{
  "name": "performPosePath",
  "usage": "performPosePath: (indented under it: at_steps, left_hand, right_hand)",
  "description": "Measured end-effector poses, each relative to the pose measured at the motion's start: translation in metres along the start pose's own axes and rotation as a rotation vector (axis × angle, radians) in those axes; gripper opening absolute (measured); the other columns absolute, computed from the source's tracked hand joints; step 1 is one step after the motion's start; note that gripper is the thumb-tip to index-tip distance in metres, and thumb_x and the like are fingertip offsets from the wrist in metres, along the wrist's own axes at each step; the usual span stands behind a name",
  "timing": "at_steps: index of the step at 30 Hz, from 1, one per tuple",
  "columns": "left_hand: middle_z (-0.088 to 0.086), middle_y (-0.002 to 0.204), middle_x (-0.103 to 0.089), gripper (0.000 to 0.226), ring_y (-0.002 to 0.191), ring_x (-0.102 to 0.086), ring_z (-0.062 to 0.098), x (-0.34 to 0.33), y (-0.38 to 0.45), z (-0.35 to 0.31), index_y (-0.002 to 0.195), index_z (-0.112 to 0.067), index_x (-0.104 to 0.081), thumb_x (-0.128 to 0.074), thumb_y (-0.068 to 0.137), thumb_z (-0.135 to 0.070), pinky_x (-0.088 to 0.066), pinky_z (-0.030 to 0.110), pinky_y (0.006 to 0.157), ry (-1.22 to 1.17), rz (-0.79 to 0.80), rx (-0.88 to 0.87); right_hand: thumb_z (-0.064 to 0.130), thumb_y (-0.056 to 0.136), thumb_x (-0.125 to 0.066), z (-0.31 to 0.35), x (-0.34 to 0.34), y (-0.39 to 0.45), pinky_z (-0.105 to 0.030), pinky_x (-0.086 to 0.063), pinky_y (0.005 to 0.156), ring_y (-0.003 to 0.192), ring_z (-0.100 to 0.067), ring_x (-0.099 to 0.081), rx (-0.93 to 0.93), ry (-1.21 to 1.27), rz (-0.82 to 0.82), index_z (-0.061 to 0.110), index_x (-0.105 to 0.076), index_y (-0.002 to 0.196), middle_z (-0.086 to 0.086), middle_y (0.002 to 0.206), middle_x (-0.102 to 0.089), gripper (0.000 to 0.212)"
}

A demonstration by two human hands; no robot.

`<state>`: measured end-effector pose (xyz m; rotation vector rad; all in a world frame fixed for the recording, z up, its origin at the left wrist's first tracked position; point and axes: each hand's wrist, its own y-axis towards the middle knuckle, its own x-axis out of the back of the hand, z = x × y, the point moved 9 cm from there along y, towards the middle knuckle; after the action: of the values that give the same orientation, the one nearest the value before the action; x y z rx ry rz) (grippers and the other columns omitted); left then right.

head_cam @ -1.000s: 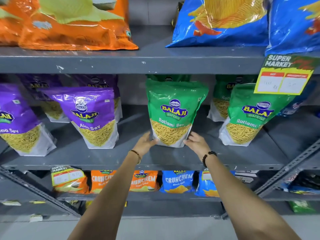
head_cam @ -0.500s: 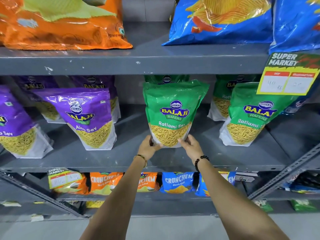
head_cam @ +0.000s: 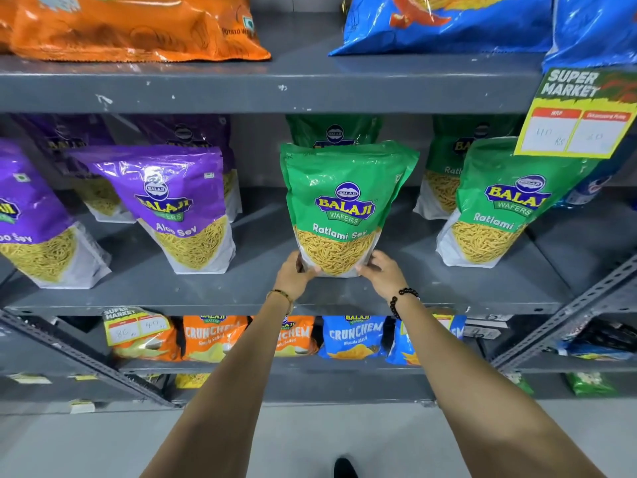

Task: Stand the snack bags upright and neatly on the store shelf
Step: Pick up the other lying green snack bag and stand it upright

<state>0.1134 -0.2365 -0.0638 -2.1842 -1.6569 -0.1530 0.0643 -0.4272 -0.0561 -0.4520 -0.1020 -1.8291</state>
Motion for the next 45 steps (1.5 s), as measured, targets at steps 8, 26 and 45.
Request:
performPosePath:
  at_steps: [8, 26, 45]
  left_hand:
    - [0.013, 0.13, -0.057, 0.048, 0.119, -0.053, 0.03, 0.004, -0.017, 0.003, 0.125, -0.004, -0.045, -0.065, 0.083, -0.016, -0.044, 0.038, 0.1, 0.028, -0.028, -0.019]
    - [0.013, 0.135, -0.054, 0.05, 0.124, -0.051, 0.029, 0.004, -0.022, 0.002, 0.126, -0.005, -0.042, -0.065, 0.082, -0.014, -0.042, 0.042, 0.107, -0.015, -0.025, 0.007]
    - [0.013, 0.132, -0.056, 0.055, 0.116, -0.054, 0.026, 0.013, -0.045, 0.002, 0.131, -0.006, -0.043, -0.067, 0.081, -0.014, -0.042, 0.034, 0.1, 0.03, -0.194, 0.002]
  right_hand:
    - [0.013, 0.083, -0.061, -0.005, 0.002, -0.012, -0.029, -0.046, 0.084, 0.096, -0.018, -0.059, -0.003, 0.029, -0.025, 0.008, -0.059, 0.11, -0.012, 0.115, -0.067, 0.028]
    - [0.017, 0.081, -0.065, -0.004, 0.006, -0.014, -0.033, -0.047, 0.09, 0.105, -0.024, -0.061, -0.041, -0.008, -0.012, 0.008, -0.06, 0.109, -0.013, 0.115, -0.067, 0.031]
    - [0.013, 0.08, -0.066, -0.021, 0.018, -0.034, -0.042, -0.038, 0.109, 0.129, -0.025, -0.046, -0.109, 0.113, -0.123, 0.008, -0.042, 0.134, -0.011, 0.14, -0.049, 0.059]
